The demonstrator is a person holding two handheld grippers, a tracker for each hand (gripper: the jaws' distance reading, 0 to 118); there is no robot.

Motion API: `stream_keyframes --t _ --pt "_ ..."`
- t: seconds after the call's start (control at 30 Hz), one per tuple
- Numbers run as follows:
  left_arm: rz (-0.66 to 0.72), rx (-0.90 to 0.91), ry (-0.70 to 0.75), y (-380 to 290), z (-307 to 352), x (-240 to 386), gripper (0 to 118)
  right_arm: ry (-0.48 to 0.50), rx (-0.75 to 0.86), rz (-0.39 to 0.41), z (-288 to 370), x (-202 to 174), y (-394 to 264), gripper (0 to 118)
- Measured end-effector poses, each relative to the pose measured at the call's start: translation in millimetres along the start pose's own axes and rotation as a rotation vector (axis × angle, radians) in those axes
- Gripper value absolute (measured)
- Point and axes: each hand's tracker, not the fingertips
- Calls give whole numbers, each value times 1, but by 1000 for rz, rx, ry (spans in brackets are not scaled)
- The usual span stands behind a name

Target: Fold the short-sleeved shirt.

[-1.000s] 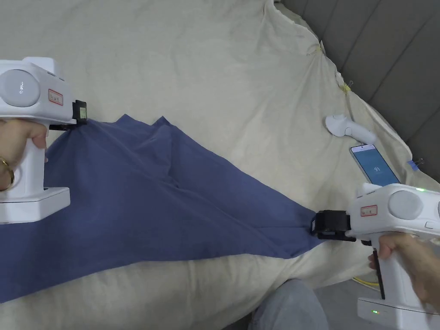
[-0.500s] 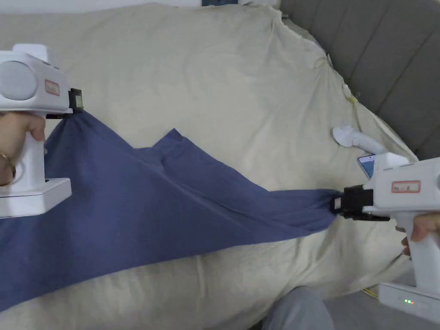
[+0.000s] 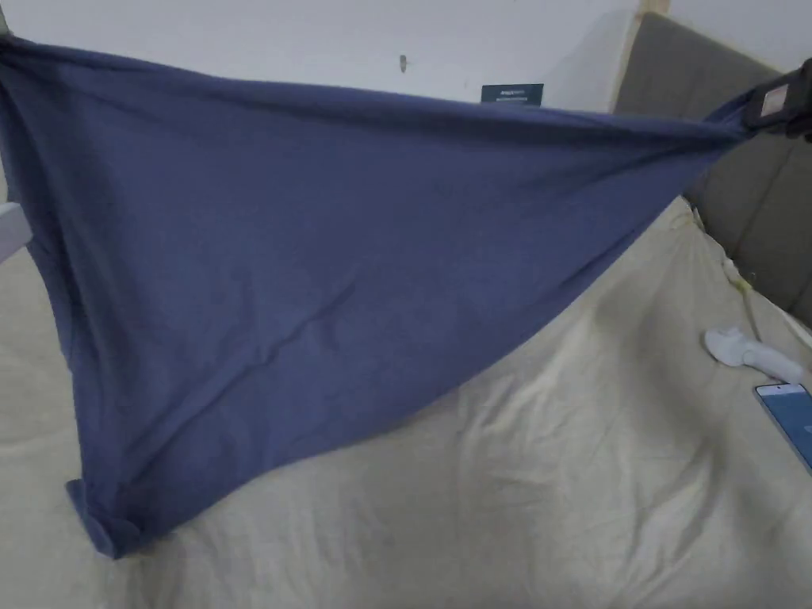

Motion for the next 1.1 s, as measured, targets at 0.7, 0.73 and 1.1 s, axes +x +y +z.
stream_keyframes --t 0.7,0.73,1.1 --pt "-68 213 232 150 -32 -4 0 -112 238 124 -55 -113 202 4" --pt "-76 210 240 154 -44 -1 0 -121 238 114 -66 -113 208 4" --pt "-156 234 328 177 -187 33 0 -215 282 97 -189 -128 284 4"
